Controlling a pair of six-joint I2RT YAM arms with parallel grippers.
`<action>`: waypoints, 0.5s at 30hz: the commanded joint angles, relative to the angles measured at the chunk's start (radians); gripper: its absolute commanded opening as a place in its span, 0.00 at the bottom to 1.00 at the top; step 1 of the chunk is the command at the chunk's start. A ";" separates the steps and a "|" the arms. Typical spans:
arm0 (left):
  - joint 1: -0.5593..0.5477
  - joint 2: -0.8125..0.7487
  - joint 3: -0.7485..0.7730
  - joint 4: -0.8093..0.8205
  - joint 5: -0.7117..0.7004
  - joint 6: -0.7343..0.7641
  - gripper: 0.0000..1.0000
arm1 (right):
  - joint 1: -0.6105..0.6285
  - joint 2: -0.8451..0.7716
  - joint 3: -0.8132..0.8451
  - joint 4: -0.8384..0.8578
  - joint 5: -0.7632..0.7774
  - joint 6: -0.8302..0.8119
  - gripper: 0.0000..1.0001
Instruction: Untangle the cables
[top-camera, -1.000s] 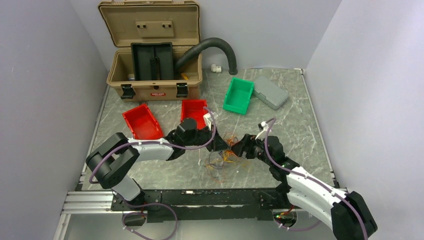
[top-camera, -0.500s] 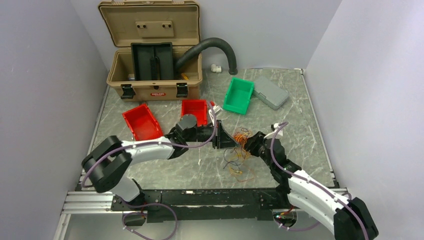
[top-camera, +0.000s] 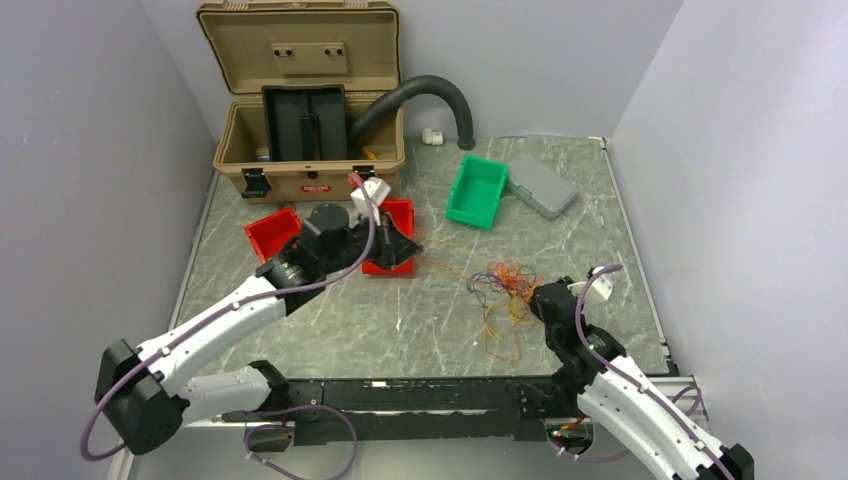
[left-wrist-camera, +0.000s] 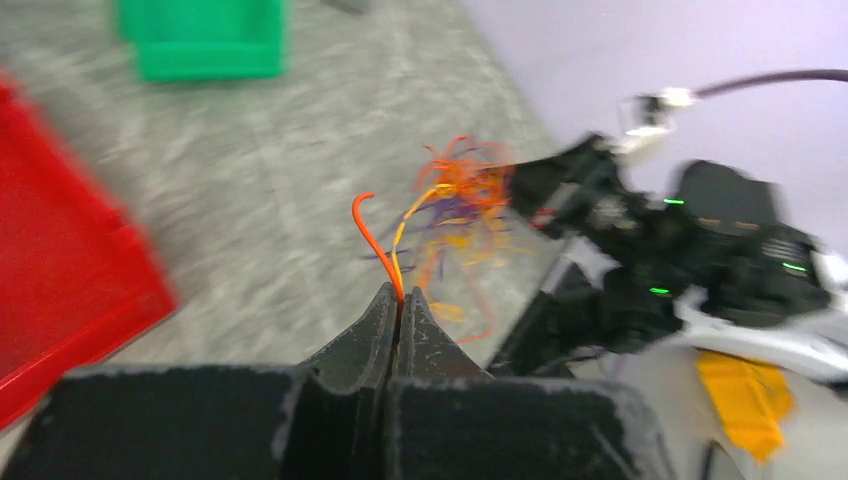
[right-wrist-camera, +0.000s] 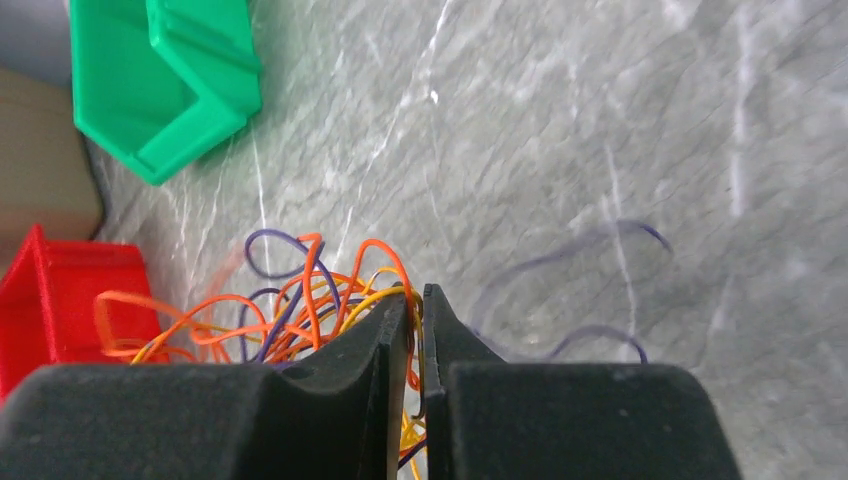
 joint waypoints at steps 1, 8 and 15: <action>0.053 -0.102 -0.042 -0.240 -0.249 0.092 0.00 | -0.002 -0.001 0.089 -0.119 0.137 -0.043 0.12; 0.057 -0.204 -0.040 -0.442 -0.548 0.076 0.00 | -0.002 0.051 0.166 -0.135 0.212 -0.135 0.05; 0.056 -0.218 -0.089 -0.277 -0.214 0.206 0.17 | -0.002 0.122 0.242 0.003 -0.096 -0.405 0.11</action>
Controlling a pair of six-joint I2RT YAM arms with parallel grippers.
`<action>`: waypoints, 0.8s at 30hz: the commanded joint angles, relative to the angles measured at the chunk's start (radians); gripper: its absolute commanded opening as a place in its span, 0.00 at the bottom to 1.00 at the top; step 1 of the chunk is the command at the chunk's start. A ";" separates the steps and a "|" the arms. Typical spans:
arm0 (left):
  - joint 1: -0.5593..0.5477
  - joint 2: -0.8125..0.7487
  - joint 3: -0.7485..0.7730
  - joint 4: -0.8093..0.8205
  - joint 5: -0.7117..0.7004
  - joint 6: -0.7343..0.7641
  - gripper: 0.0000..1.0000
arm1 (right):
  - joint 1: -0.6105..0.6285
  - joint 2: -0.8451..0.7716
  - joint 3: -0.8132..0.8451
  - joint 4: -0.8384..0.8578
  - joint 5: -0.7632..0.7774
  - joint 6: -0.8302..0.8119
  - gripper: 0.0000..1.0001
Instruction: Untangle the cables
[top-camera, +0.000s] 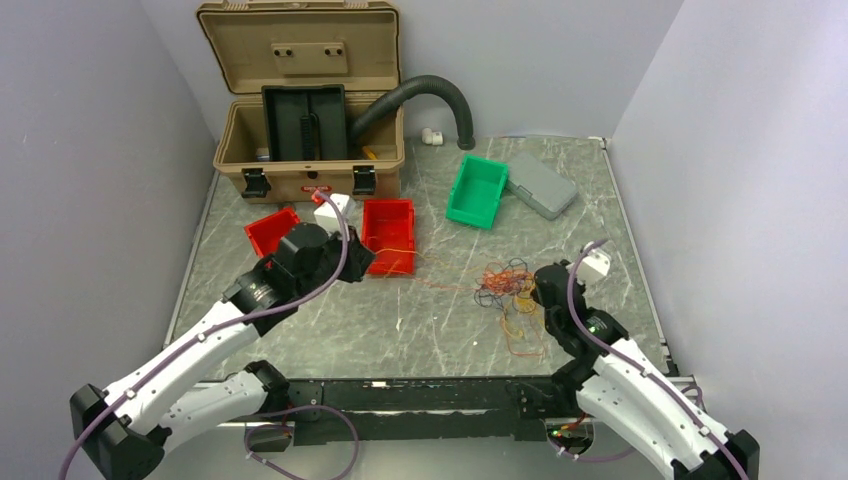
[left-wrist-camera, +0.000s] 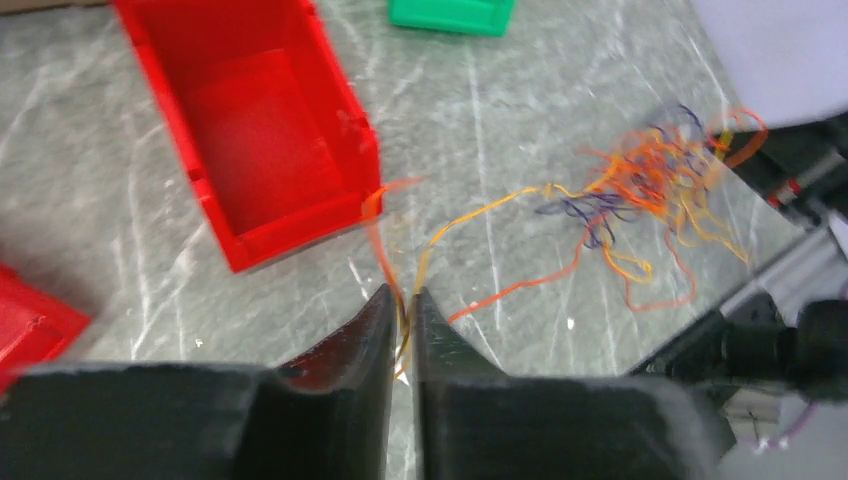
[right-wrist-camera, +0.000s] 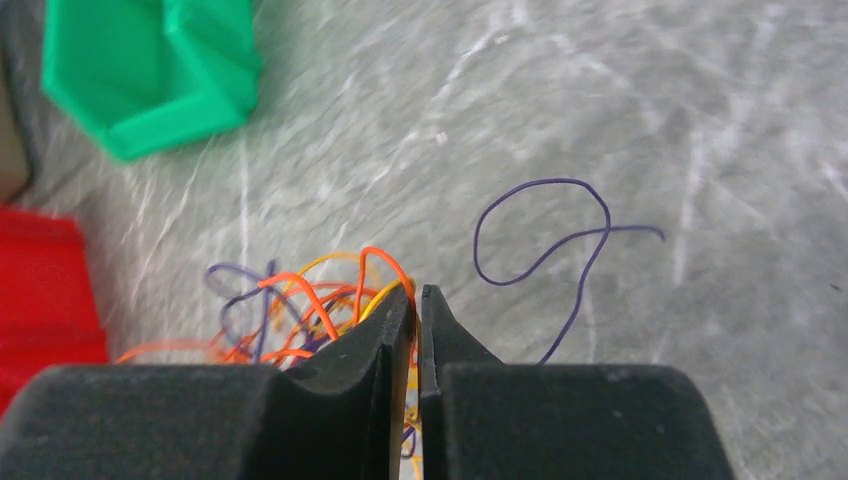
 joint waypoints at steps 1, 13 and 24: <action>-0.002 0.033 -0.023 0.147 0.294 0.111 0.41 | -0.002 -0.008 0.052 0.156 -0.279 -0.281 0.11; -0.183 0.369 0.138 0.287 0.374 0.227 0.84 | -0.002 -0.071 0.136 0.232 -0.599 -0.420 0.00; -0.223 0.586 0.139 0.679 0.460 0.210 0.86 | -0.002 -0.036 0.220 0.248 -0.770 -0.354 0.00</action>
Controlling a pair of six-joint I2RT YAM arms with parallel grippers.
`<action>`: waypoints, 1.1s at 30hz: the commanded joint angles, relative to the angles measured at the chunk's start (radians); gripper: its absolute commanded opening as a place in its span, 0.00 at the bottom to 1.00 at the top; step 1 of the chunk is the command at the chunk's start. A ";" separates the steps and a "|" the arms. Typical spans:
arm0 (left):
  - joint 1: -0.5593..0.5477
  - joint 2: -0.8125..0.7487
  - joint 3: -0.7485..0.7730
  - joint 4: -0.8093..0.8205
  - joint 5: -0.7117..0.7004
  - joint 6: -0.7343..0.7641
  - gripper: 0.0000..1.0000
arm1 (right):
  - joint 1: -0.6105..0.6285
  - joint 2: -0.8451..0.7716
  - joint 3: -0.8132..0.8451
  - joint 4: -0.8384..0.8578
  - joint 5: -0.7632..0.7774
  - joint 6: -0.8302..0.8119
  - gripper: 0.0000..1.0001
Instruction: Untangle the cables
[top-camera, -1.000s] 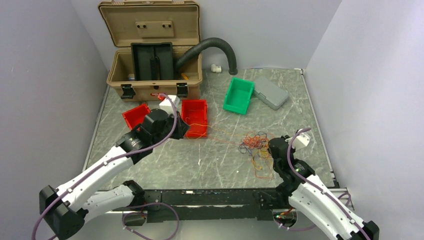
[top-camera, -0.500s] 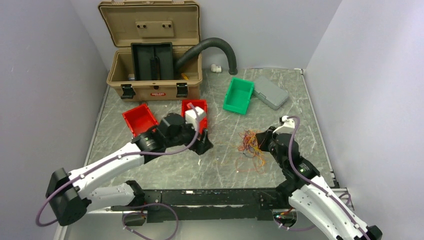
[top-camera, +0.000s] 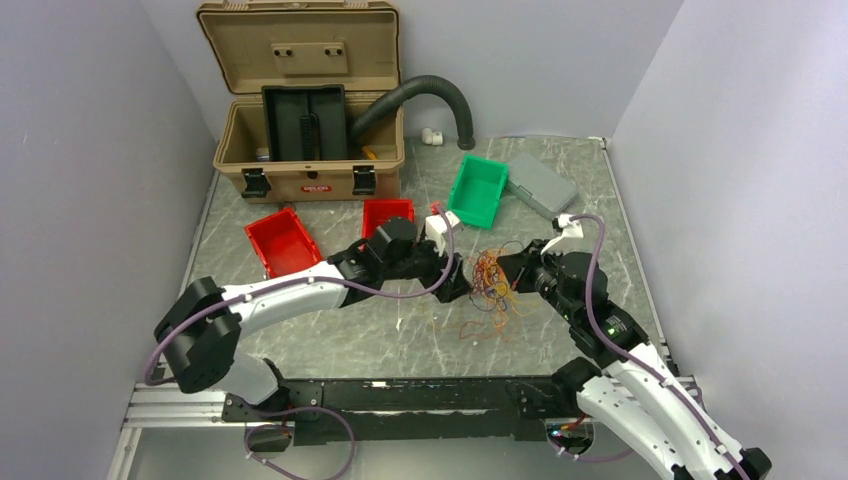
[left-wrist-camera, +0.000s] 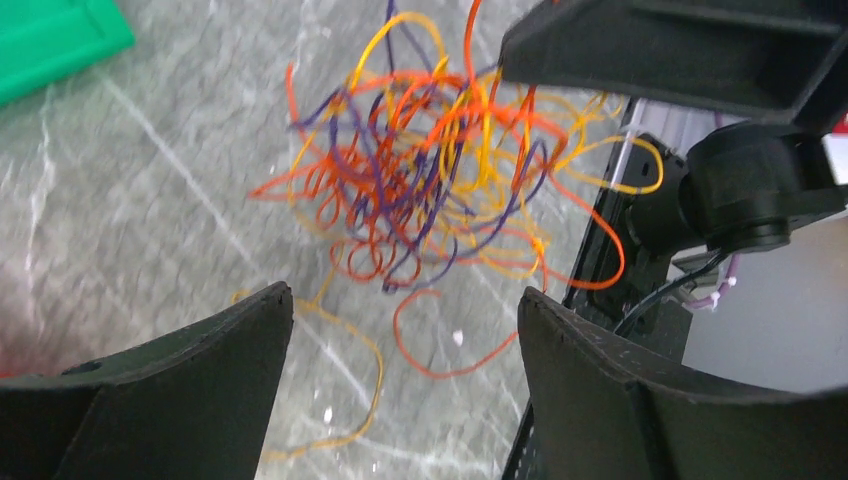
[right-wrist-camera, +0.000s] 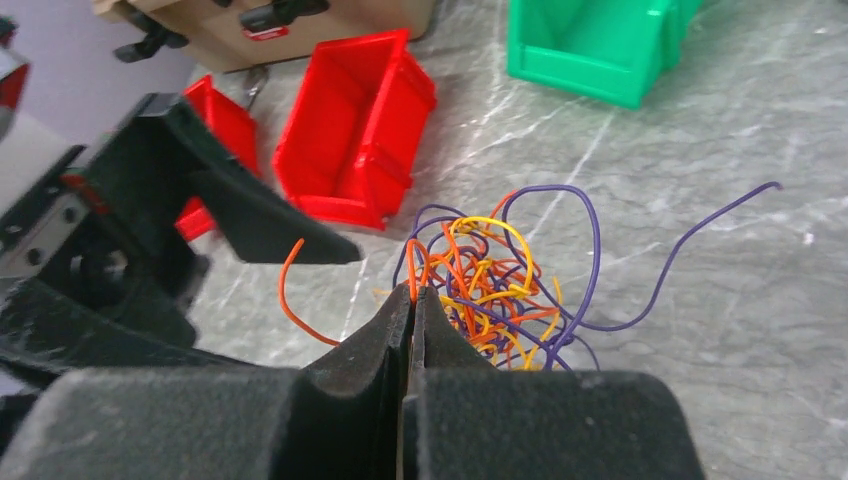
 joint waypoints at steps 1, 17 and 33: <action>-0.009 0.055 0.023 0.249 0.056 -0.006 0.85 | -0.002 0.008 0.063 0.051 -0.115 0.040 0.00; 0.119 0.096 -0.013 0.131 -0.129 -0.139 0.00 | -0.002 -0.062 0.091 -0.480 0.679 0.357 0.00; 0.164 -0.212 -0.239 -0.038 -0.244 -0.080 0.00 | -0.003 -0.005 0.124 -0.611 0.889 0.522 0.00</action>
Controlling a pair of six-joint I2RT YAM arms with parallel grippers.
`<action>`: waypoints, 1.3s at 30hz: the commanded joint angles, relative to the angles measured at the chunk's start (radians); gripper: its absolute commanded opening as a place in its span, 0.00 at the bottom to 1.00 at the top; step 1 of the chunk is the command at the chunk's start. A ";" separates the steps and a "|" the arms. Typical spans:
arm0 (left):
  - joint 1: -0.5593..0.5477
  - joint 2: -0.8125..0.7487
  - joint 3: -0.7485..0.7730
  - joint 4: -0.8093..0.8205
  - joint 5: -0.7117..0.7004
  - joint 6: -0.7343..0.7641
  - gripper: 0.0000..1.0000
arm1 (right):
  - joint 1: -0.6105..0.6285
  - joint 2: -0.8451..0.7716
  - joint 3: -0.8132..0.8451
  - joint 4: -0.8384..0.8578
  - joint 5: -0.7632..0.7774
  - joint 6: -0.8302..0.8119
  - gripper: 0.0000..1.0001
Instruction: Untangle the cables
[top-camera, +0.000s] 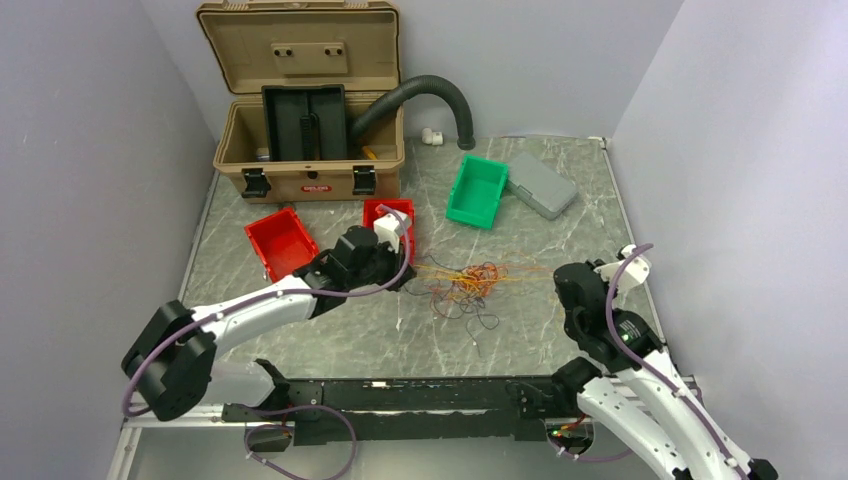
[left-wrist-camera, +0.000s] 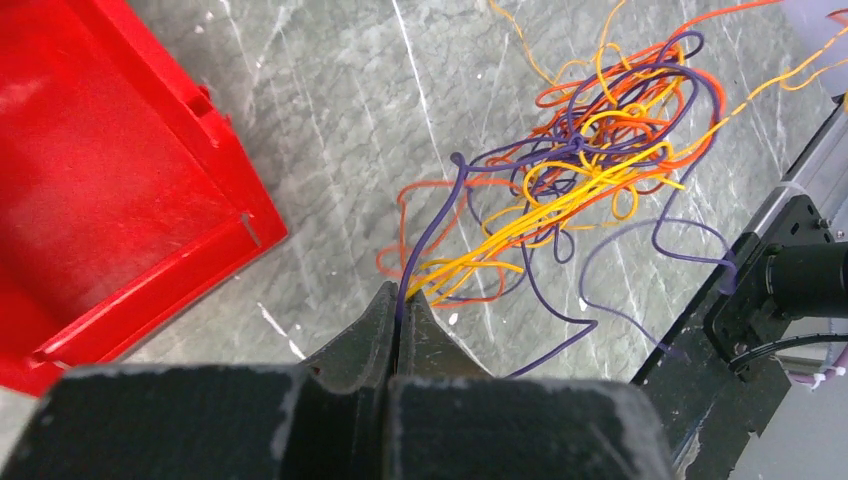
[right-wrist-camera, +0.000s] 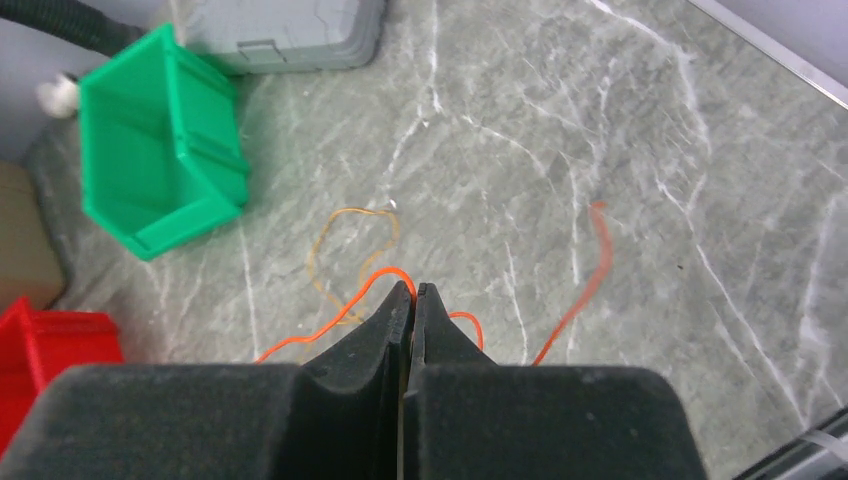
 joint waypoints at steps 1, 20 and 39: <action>0.009 -0.098 -0.003 -0.073 -0.081 0.050 0.00 | -0.004 0.060 0.042 -0.062 0.080 0.058 0.00; -0.081 -0.151 -0.010 -0.136 0.006 0.156 0.78 | 0.001 0.301 -0.171 0.617 -0.917 -0.527 0.83; -0.085 0.346 0.234 -0.055 0.161 0.174 0.62 | 0.055 0.681 -0.266 1.047 -1.058 -0.443 0.61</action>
